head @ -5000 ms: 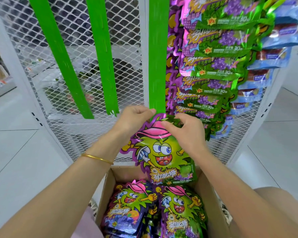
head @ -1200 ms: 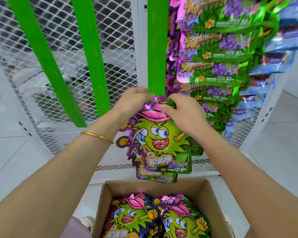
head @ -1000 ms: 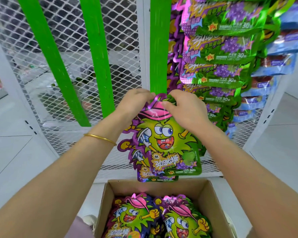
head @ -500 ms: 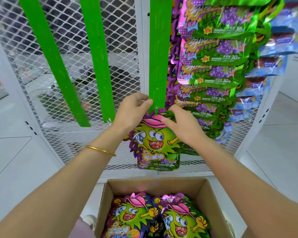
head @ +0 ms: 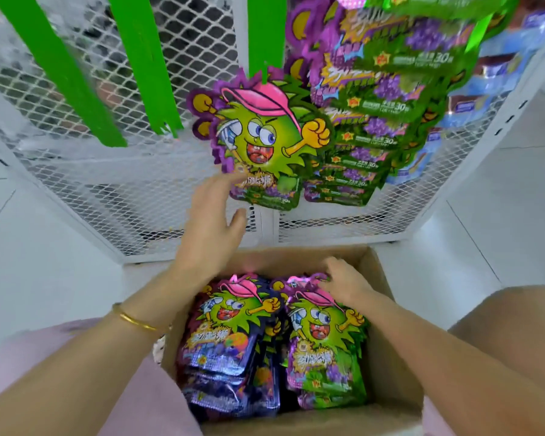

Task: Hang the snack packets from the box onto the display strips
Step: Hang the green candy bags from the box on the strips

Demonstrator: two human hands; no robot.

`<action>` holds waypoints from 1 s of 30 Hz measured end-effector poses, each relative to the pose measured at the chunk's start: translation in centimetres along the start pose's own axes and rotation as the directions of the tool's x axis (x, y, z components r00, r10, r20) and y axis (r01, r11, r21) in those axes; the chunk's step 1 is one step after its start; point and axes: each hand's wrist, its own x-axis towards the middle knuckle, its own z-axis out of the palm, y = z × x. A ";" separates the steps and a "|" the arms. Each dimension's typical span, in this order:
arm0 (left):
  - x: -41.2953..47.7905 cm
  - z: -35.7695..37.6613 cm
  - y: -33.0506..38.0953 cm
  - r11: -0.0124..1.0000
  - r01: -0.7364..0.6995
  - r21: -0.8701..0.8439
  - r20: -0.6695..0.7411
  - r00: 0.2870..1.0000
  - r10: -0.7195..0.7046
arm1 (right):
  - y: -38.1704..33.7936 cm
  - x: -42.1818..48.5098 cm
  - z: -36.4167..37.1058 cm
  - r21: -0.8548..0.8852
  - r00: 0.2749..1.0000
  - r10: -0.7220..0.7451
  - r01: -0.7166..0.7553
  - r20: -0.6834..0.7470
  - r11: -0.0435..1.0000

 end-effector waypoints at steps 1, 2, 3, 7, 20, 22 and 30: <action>-0.1 0.4 -0.2 1.000 0.022 -0.016 0.047 0.999 -0.022 | 1.0 0.6 1.0 -0.002 0.997 0.057 -0.057 0.051 0.998; -0.1 0.7 -0.2 0.999 0.039 -0.021 0.079 0.996 -0.037 | 1.7 1.1 1.9 -0.003 0.988 0.116 -0.117 0.097 0.993; 0.0 0.9 -0.3 0.999 0.049 -0.019 0.101 0.994 -0.046 | 2.4 1.6 2.8 -0.003 0.976 0.165 -0.167 0.140 0.986; -0.2 1.6 -1.3 0.997 0.082 0.003 0.169 0.982 -0.081 | 3.4 2.4 6.0 -0.102 0.925 0.293 -0.276 0.242 0.956; 0.0 2.9 -2.1 0.976 0.217 0.024 0.226 0.950 -0.216 | 4.3 2.3 7.3 0.129 0.919 0.392 -0.393 0.033 0.911; -0.1 2.9 -1.9 0.977 0.213 0.029 0.227 0.950 -0.214 | 4.2 1.9 7.4 0.138 0.919 0.394 -0.388 -0.012 0.911; -0.5 2.9 -1.8 0.973 0.231 -0.006 0.222 0.949 -0.224 | 4.6 2.0 6.4 0.269 0.927 0.373 -0.349 -0.044 0.898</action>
